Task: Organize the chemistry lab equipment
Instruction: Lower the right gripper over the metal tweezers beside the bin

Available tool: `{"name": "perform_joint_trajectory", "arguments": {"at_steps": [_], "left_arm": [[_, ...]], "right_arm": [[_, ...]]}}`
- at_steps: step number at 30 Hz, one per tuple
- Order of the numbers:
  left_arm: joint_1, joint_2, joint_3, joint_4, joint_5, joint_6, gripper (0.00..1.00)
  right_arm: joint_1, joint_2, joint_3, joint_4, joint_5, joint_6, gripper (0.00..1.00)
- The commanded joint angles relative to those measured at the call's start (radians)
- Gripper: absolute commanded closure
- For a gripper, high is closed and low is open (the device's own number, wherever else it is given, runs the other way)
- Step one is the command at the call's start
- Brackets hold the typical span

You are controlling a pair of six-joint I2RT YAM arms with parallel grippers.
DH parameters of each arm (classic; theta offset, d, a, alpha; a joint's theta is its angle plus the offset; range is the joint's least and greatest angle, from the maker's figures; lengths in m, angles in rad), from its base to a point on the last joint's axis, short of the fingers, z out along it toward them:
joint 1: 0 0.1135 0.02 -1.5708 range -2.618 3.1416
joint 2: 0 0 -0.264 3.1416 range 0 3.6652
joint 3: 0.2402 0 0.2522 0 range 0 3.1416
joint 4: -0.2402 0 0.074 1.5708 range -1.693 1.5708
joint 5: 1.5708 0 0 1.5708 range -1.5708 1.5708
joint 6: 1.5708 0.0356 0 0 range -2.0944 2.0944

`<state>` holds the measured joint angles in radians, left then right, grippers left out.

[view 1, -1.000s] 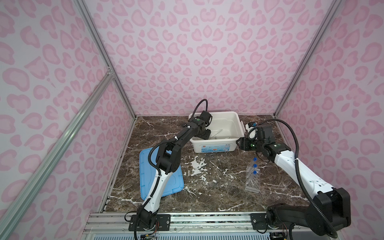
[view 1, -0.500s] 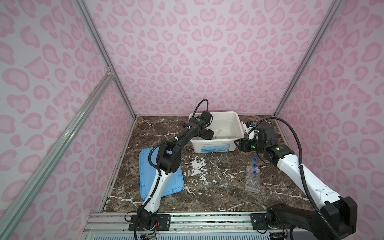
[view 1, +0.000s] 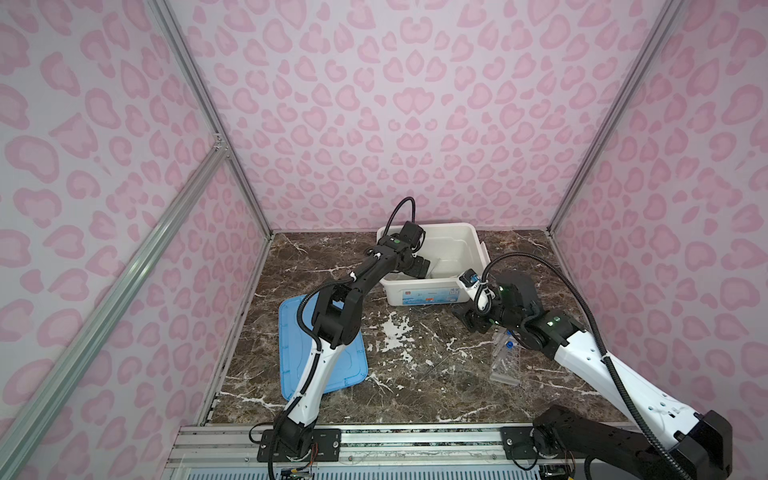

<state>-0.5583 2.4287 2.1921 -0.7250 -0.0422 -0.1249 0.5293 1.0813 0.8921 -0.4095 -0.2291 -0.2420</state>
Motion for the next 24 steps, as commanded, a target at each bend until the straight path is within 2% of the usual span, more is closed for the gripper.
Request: {"name": "perform_joint_trajectory", "arguments": {"at_steps": [1,15,24], "left_arm": [[0.0,-0.363,-0.007,0.026,0.005,-0.005,0.02],[0.002,-0.337,-0.035,0.032,0.027,-0.019,0.02],[0.007,-0.317,-0.034,0.03,0.037,-0.027,0.02]], "right_arm": [[0.017,-0.012,-0.02,0.018,-0.019,-0.045,0.23],[0.134,0.094,-0.013,-0.1,0.047,-0.168,0.26],[0.17,0.161,-0.019,-0.116,0.045,-0.21,0.26]]}}
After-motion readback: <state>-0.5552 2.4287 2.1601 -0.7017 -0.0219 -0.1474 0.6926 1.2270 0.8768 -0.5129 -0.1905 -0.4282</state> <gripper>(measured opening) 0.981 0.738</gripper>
